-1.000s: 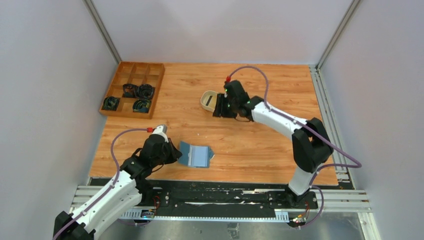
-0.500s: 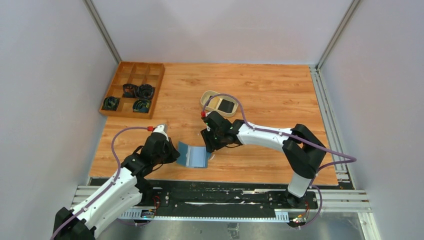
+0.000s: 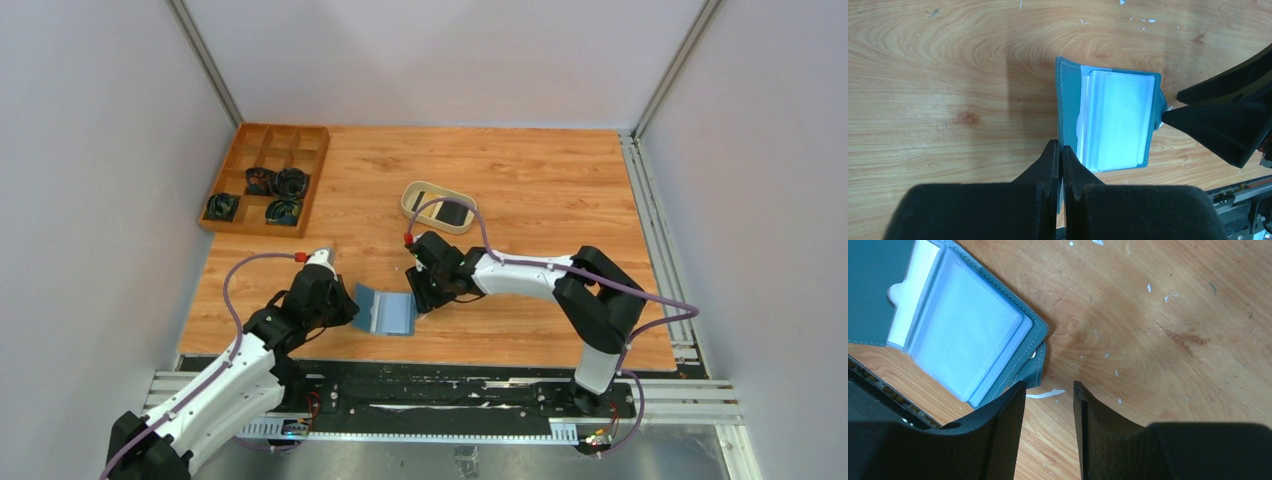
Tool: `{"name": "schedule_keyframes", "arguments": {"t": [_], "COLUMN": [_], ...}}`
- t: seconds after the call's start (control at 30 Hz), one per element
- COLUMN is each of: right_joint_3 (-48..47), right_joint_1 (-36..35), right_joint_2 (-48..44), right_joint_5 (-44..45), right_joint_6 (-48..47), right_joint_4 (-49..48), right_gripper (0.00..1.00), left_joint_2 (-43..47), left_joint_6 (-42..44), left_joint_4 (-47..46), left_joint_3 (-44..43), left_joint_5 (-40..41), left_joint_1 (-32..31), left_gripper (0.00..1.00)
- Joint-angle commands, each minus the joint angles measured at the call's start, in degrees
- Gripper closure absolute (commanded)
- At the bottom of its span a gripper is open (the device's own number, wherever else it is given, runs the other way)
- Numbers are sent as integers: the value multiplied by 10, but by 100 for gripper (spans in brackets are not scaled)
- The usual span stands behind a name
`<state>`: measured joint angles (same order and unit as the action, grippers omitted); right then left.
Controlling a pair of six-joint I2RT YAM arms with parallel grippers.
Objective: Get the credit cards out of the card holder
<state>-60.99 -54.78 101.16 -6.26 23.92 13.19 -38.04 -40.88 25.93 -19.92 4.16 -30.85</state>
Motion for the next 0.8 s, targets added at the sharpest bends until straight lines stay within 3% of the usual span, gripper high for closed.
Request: {"name": "schedule_keyframes", "arguments": {"t": [0.0, 0.33, 0.47, 0.77], "right_joint_3": [17, 46, 51, 98], "right_joint_1": [-11, -12, -10, 4], "right_joint_2": [15, 20, 18, -54], "right_joint_5": [-30, -101, -106, -84], "right_joint_6": [-7, -4, -4, -13], "right_joint_4": [-28, -107, -111, -115], "right_gripper": [58, 74, 99, 100], "left_joint_2": [-3, -1, 0, -6], "left_joint_6": [1, 1, 0, 12], "left_joint_4": [1, 2, 3, 12], "left_joint_3": [-10, -3, -3, -13], "left_joint_5": [4, 5, 6, 23], "left_joint_1": [4, 4, 4, 4], "left_gripper": [100, 100, 100, 100]}}
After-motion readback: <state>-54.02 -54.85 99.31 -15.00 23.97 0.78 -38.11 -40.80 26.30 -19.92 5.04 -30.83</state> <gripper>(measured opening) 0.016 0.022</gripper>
